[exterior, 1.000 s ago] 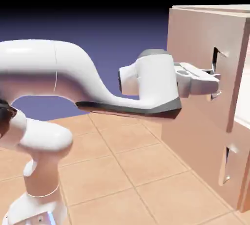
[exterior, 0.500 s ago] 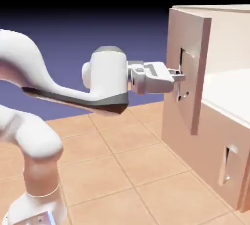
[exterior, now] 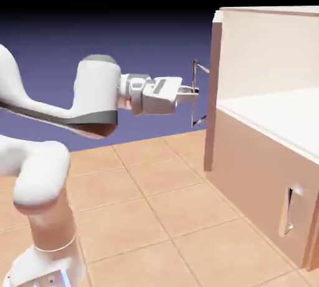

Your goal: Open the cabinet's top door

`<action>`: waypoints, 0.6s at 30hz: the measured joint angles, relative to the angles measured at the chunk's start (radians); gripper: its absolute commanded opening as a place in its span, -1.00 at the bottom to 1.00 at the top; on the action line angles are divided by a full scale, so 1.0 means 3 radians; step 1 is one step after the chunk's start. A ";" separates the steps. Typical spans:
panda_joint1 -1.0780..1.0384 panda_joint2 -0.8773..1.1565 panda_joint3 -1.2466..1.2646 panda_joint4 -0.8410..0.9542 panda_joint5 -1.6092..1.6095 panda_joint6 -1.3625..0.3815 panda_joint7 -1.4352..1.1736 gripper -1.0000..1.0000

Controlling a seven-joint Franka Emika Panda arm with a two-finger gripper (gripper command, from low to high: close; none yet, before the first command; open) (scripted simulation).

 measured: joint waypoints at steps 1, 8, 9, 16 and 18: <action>-0.0120 -0.0057 0.0091 -0.0017 0.0073 0.0080 0.0006 -1.00; -0.0892 -0.0504 0.0587 -0.0148 0.0712 0.0664 -0.0198 -1.00; -0.0932 -0.0557 0.0608 -0.0184 0.0854 0.0695 -0.0320 -1.00; -0.0718 -0.0857 0.0610 -0.0487 0.1886 0.0463 -0.1306 -1.00; -0.0512 -0.0956 0.0608 -0.0576 0.2172 0.0236 -0.1592 -1.00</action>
